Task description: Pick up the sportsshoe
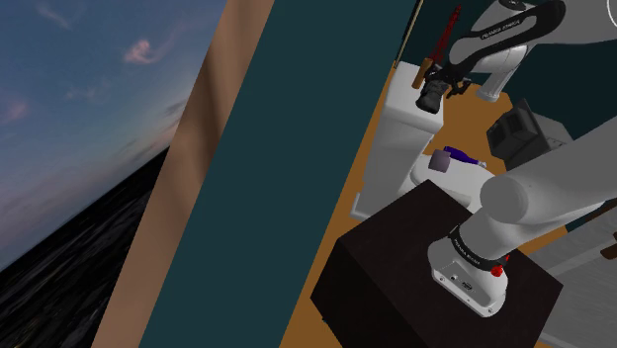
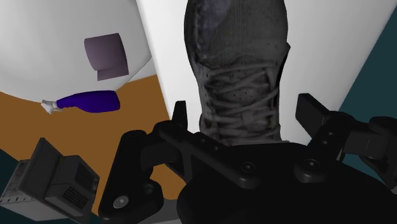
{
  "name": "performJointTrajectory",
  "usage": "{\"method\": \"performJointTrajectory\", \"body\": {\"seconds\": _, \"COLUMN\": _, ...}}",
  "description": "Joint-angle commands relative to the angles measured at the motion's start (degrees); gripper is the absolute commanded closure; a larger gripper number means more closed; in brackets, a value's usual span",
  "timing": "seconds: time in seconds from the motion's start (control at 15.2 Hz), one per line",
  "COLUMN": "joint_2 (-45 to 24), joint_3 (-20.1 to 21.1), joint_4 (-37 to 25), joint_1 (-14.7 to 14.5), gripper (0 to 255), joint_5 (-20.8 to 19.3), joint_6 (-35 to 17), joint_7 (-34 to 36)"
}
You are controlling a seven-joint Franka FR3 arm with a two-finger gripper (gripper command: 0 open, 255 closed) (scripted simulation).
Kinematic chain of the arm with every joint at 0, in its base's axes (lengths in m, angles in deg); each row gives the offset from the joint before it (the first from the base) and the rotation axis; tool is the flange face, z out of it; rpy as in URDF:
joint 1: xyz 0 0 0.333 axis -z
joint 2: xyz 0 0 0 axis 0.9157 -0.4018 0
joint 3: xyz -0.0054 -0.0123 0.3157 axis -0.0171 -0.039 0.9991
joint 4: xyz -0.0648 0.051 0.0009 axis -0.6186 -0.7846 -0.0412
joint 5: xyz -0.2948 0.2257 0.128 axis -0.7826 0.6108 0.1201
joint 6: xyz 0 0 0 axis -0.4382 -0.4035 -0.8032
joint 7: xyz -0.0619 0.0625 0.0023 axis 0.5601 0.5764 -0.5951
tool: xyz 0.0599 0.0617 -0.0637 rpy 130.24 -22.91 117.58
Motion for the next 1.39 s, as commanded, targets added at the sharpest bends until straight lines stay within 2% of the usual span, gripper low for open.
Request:
{"method": "performJointTrajectory", "body": {"seconds": 0.0, "joint_2": -0.2, "joint_3": 0.0, "joint_4": 0.2, "joint_1": 0.0, "gripper": 255, "joint_5": 0.0, "joint_6": -0.4, "joint_7": 0.0}}
{"method": "performJointTrajectory", "body": {"seconds": 0.59, "joint_2": -0.2, "joint_3": 0.0, "joint_4": 0.2, "joint_1": 0.0, "gripper": 255, "joint_5": 0.0, "joint_6": -0.5, "joint_7": 0.1}}
{"method": "performJointTrajectory", "body": {"seconds": 1.32, "joint_2": 4.3, "joint_3": 0.6, "joint_4": -4.5, "joint_1": -0.1, "gripper": 255, "joint_5": 0.0, "joint_6": 8.7, "joint_7": -0.2}}
